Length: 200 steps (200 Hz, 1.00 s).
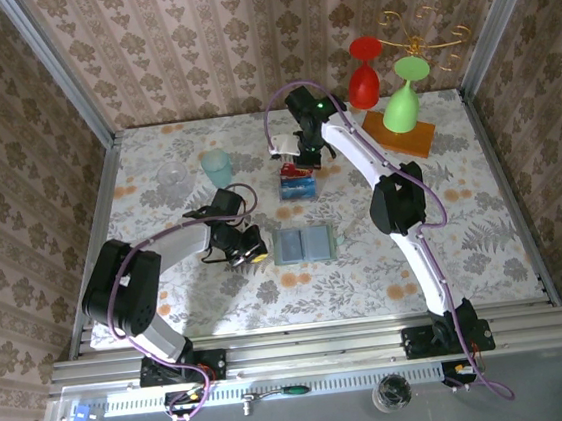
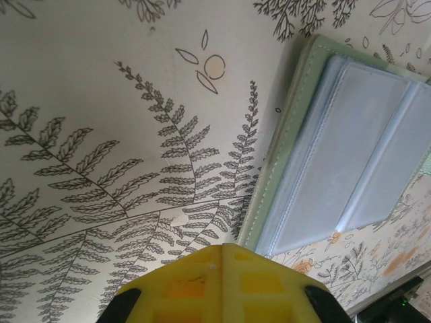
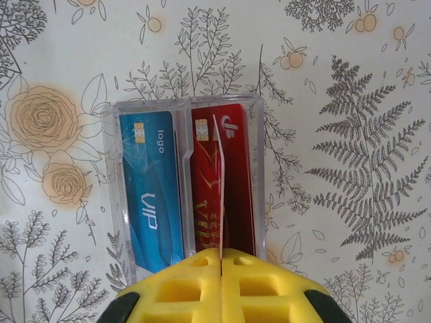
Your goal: Take the credit cards out of the card holder
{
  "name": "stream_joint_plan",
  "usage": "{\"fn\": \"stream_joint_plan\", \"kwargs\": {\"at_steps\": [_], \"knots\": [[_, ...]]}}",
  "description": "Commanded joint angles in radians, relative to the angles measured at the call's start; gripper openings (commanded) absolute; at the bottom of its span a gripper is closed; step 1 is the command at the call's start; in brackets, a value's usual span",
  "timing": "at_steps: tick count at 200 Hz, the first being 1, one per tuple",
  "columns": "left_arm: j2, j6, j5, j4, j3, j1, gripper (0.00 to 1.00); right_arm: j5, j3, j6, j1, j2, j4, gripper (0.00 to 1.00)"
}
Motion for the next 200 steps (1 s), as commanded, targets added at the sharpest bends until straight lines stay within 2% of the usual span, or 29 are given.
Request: {"fn": "stream_joint_plan", "kwargs": {"at_steps": [1, 20, 84, 120, 165, 200], "knots": [[0.012, -0.011, 0.009, -0.008, 0.028, -0.006, 0.00, 0.038, -0.011, 0.034, 0.001, 0.024, 0.032, 0.16], [0.015, -0.011, 0.011, -0.008, 0.033, -0.006, 0.00, 0.040, -0.011, 0.043, 0.000, 0.014, 0.048, 0.22], [0.017, -0.010, 0.012, -0.001, 0.030, -0.008, 0.00, 0.050, -0.016, 0.072, -0.001, -0.005, 0.074, 0.23], [0.020, -0.011, 0.017, 0.015, 0.030, -0.007, 0.00, 0.048, -0.051, 0.165, -0.001, -0.036, 0.124, 0.23], [0.029, -0.007, 0.026, 0.045, 0.032, -0.011, 0.00, -0.003, -0.231, 0.385, 0.001, -0.163, 0.253, 0.25], [0.041, 0.008, 0.034, 0.078, 0.033, -0.014, 0.00, -0.020, -0.497, 0.598, 0.017, -0.326, 0.424, 0.26]]}}
